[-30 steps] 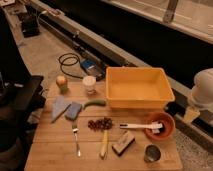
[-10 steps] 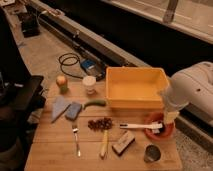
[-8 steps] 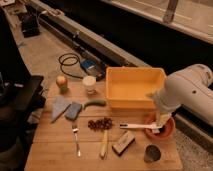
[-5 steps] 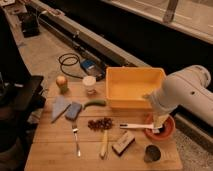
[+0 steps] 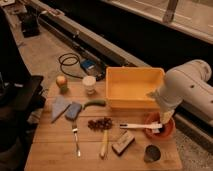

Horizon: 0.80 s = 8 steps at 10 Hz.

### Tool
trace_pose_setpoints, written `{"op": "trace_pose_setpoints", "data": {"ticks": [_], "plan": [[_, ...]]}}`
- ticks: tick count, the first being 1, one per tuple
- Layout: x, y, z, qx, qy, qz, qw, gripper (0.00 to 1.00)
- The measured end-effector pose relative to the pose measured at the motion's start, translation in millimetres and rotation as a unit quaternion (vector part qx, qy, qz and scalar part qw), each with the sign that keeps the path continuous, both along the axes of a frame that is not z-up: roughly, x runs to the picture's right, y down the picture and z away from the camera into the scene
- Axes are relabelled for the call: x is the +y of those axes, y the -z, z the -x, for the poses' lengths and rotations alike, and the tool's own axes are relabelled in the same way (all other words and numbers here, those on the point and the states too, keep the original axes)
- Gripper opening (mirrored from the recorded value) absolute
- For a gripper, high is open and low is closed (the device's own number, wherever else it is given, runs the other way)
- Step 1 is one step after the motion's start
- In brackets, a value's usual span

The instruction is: Place fork in metal cup

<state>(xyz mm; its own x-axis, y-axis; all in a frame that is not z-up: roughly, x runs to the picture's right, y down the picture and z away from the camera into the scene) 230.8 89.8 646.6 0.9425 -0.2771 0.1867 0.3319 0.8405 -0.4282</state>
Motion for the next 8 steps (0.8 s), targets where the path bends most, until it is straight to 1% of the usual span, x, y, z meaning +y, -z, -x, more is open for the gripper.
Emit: {"op": "trace_pose_setpoints", "data": {"ticks": [3, 4, 6, 7, 8], "plan": [[2, -21.9, 35, -0.029, 0.039, 0.009, 0.9988, 0.8], [3, -30.6, 67, -0.053, 0.055, 0.011, 0.9971, 0.8], [4, -40.0, 109, -0.082, 0.074, 0.01, 0.9938, 0.8], [4, -44.6, 145, -0.104, 0.088, 0.004, 0.9907, 0.8], [4, -44.7, 159, -0.114, 0.092, 0.001, 0.9892, 0.8]]}}
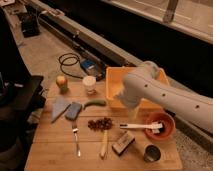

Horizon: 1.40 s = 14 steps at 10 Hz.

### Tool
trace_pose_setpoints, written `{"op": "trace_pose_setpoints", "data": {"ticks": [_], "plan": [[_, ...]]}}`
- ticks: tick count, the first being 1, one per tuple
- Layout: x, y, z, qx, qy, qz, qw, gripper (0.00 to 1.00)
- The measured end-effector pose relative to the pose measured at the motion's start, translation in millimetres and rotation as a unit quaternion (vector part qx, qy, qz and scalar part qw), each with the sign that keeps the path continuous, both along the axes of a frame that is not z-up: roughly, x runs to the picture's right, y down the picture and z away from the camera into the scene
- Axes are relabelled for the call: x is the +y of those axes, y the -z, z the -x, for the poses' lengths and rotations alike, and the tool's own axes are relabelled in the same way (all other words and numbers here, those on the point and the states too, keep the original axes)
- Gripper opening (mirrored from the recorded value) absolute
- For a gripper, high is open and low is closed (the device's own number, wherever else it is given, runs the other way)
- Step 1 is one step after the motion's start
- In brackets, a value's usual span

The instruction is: Place fork in metal cup

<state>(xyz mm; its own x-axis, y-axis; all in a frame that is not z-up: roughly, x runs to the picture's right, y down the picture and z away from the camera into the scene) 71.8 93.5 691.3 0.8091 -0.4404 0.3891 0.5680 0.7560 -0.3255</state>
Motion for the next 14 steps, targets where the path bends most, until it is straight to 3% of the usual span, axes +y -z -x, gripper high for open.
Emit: {"op": "trace_pose_setpoints", "data": {"ticks": [5, 8, 11, 14], "plan": [[0, -0.7, -4, 0.004, 0.001, 0.0, 1.0, 0.8], [9, -4.2, 9, -0.013, 0.027, 0.008, 0.9995, 0.8], [30, -8.6, 61, -0.067, 0.056, 0.024, 0.9959, 0.8], [52, -16.0, 120, -0.134, 0.089, 0.04, 0.9862, 0.8]]}}
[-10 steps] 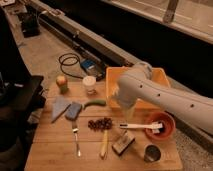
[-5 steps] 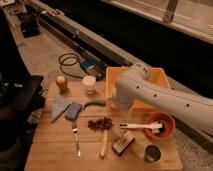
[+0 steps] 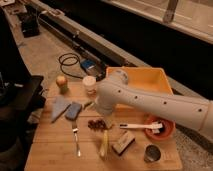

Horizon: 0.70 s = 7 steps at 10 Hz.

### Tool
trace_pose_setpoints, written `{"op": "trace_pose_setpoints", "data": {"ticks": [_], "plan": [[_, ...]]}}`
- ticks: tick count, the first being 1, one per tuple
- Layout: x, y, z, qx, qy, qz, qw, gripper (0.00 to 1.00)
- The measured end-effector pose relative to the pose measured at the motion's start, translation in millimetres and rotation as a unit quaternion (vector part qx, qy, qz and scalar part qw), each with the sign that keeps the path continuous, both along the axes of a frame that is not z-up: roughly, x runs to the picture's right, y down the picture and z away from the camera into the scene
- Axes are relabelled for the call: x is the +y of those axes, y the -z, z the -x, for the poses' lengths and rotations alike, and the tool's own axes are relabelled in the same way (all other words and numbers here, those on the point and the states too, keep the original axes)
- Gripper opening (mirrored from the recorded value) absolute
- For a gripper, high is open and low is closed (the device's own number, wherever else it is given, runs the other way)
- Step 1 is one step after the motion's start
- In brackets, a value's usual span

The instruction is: Place fork in metal cup

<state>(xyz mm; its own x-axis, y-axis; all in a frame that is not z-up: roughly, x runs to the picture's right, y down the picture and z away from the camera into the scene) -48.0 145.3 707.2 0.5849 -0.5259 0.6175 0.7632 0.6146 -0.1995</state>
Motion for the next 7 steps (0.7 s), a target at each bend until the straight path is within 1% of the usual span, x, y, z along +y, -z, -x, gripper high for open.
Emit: {"op": "trace_pose_setpoints", "data": {"ticks": [1, 3, 4, 5, 6, 7], "plan": [[7, -3.4, 16, -0.014, 0.009, 0.003, 0.9999, 0.8], [27, -10.4, 65, -0.051, 0.041, 0.013, 0.9977, 0.8], [35, -12.6, 79, -0.065, 0.053, 0.017, 0.9963, 0.8], [46, -16.1, 93, -0.084, 0.068, 0.022, 0.9939, 0.8], [55, -16.4, 104, -0.1, 0.074, 0.03, 0.9917, 0.8], [60, -16.0, 112, -0.107, 0.074, 0.031, 0.9911, 0.8]]}}
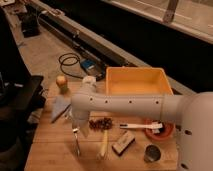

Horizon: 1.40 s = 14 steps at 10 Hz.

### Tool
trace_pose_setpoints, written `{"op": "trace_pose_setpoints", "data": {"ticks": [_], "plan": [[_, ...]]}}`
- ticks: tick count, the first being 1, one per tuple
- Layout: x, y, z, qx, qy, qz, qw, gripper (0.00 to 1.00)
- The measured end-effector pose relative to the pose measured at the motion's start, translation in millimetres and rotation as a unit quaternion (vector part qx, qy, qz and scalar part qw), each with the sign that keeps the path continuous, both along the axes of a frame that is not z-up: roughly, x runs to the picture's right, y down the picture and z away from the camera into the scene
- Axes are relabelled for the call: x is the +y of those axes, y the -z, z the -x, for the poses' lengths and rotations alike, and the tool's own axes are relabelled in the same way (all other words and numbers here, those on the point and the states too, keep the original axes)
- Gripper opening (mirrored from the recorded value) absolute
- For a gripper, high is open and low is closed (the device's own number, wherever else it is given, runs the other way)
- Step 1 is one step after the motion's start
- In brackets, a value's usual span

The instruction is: Place fork in metal cup

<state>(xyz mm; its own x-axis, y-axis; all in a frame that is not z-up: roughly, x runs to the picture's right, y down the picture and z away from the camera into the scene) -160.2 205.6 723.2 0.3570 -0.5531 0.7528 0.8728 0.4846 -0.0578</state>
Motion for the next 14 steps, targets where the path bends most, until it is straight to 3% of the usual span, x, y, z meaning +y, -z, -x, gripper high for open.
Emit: {"op": "trace_pose_setpoints", "data": {"ticks": [3, 5, 7, 9, 11, 14], "plan": [[-25, 4.7, -4, 0.044, -0.007, -0.055, 0.9975, 0.8], [-44, -1.4, -35, 0.085, -0.002, -0.093, 0.992, 0.8], [-54, -11.5, -62, 0.115, 0.002, -0.112, 0.987, 0.8], [-53, -23.2, -74, 0.133, 0.003, -0.113, 0.9847, 0.8], [-41, -31.4, -66, 0.13, 0.005, -0.101, 0.9864, 0.8], [-28, -28.0, -55, 0.116, 0.009, -0.082, 0.9898, 0.8]]}}
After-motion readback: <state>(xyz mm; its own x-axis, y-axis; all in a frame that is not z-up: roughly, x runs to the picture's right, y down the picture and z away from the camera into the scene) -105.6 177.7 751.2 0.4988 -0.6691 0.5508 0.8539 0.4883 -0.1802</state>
